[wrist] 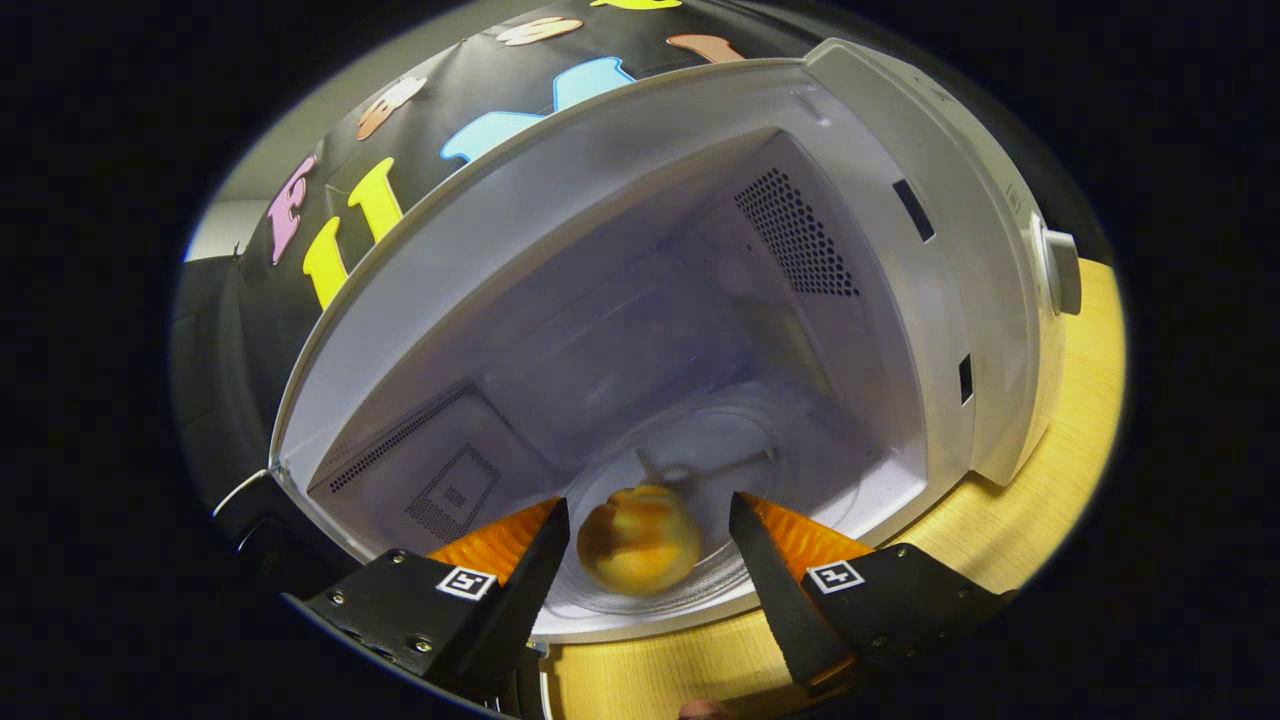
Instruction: Open the microwave, put the food inside, and close the microwave door.
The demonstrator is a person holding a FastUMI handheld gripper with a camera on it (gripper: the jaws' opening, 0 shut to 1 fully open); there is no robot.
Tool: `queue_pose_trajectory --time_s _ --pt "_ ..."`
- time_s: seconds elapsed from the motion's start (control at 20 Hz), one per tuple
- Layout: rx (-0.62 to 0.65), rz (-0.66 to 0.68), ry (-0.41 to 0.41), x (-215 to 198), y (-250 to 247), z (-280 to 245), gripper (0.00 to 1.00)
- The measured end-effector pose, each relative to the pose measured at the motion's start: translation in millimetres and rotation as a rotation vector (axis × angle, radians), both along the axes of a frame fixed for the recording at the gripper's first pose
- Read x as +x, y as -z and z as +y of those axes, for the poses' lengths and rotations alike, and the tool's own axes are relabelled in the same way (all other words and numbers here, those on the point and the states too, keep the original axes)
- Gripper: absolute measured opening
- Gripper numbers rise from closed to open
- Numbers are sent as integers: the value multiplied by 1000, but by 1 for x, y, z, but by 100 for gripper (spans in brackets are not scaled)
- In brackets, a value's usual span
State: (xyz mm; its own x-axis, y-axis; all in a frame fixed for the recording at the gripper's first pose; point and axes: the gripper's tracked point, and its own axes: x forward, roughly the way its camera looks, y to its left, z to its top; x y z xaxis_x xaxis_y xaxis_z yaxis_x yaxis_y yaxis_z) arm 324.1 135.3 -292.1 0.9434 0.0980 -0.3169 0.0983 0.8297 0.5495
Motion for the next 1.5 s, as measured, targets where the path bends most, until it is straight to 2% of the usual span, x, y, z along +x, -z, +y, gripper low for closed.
queue_pose_trajectory --time_s 0.35,0.85,1.1,1.5 --pt "-38 -83 -48 -46 -56 -4 97" --pt "-131 -207 -175 -156 -145 11 97" --pt "-154 -234 -206 -208 -171 14 97" --pt "-202 -302 -319 -284 -200 43 97"
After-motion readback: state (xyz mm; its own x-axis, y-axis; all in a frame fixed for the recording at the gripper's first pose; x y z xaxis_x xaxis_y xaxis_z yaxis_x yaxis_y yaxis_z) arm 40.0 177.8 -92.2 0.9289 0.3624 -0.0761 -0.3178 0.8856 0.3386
